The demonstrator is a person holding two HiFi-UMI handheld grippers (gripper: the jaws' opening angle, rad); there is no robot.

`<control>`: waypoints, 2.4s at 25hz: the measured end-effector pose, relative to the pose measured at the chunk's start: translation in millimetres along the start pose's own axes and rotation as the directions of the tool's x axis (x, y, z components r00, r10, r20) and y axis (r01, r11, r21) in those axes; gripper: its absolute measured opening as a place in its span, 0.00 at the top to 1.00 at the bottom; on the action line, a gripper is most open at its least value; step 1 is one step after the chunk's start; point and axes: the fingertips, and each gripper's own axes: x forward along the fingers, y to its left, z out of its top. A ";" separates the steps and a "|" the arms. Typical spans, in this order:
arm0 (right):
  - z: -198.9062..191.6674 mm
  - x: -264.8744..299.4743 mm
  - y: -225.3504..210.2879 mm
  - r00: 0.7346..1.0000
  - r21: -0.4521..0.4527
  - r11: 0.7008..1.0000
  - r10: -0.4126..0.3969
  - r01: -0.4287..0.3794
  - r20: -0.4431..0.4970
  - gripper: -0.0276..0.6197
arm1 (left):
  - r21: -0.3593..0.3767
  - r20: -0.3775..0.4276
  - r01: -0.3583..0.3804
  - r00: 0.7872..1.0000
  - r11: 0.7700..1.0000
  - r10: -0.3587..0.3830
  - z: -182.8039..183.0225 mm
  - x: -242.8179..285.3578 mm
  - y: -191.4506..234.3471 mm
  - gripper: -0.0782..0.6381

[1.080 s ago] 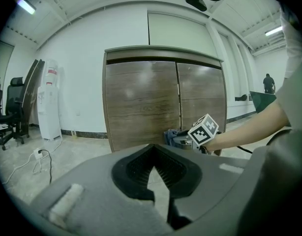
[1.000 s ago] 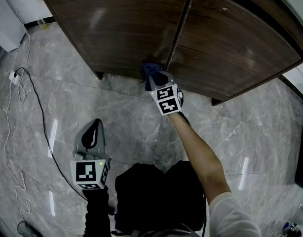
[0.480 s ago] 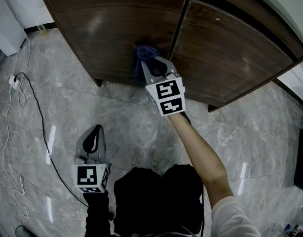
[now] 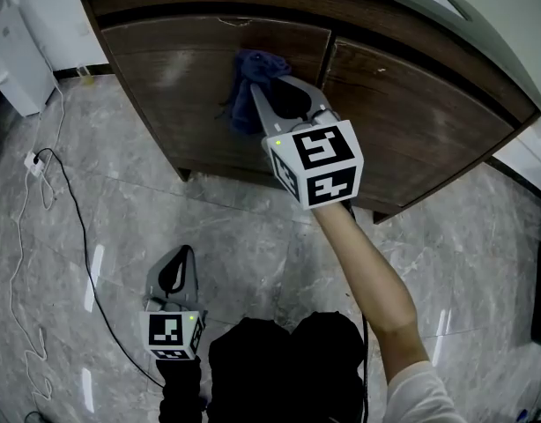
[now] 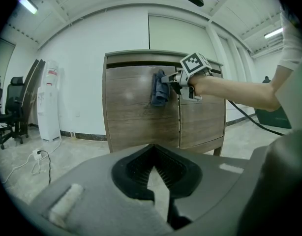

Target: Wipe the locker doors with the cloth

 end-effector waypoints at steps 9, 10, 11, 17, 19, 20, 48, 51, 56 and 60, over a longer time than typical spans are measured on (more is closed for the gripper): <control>58.8 8.8 -3.7 0.997 -0.007 1.000 0.002 -0.002 0.074 0.86 | -0.011 -0.003 0.003 1.000 1.000 -0.003 -3.6 1.2 0.2 0.89; 61.7 9.2 -3.9 0.997 0.000 1.000 -0.001 0.001 0.081 0.86 | -0.013 -0.004 0.004 1.000 1.000 -0.004 -4.3 1.2 -0.1 0.89; 62.5 9.2 -3.9 0.996 0.003 1.000 -0.005 0.005 0.086 0.86 | -0.014 -0.005 0.005 1.000 1.000 -0.005 -5.4 1.0 -0.3 0.89; 39.9 11.9 2.3 0.998 0.004 1.000 -0.015 0.015 0.066 0.86 | -0.018 -0.012 -0.002 1.000 1.000 0.002 -8.6 -1.0 4.2 0.89; 28.6 12.5 5.6 0.999 0.005 1.000 -0.016 0.015 0.049 0.86 | -0.018 -0.010 -0.004 1.000 1.000 0.004 -8.0 -2.0 5.5 0.89; 23.1 13.3 7.0 0.999 0.008 1.000 -0.015 0.014 0.042 0.86 | -0.017 -0.006 -0.004 1.000 1.000 0.003 -6.8 -2.0 6.3 0.89; -228.6 37.8 73.6 0.946 0.148 0.988 0.086 -0.041 -0.312 0.86 | -0.041 -0.033 -0.025 0.999 0.999 0.024 -24.7 -3.8 26.0 0.89; -242.1 40.3 79.0 0.942 0.126 0.990 0.094 -0.056 -0.323 0.86 | -0.047 -0.037 -0.026 0.999 0.999 0.024 -27.6 -3.8 27.9 0.89; -265.0 45.7 88.4 0.929 0.126 0.990 0.106 -0.065 -0.354 0.86 | -0.055 -0.049 -0.030 0.998 0.998 0.027 -33.1 -3.8 30.6 0.89; -283.9 46.0 96.9 0.909 0.151 0.986 0.126 -0.070 -0.397 0.86 | -0.057 -0.054 -0.033 0.998 0.998 0.030 -34.5 -2.6 33.2 0.89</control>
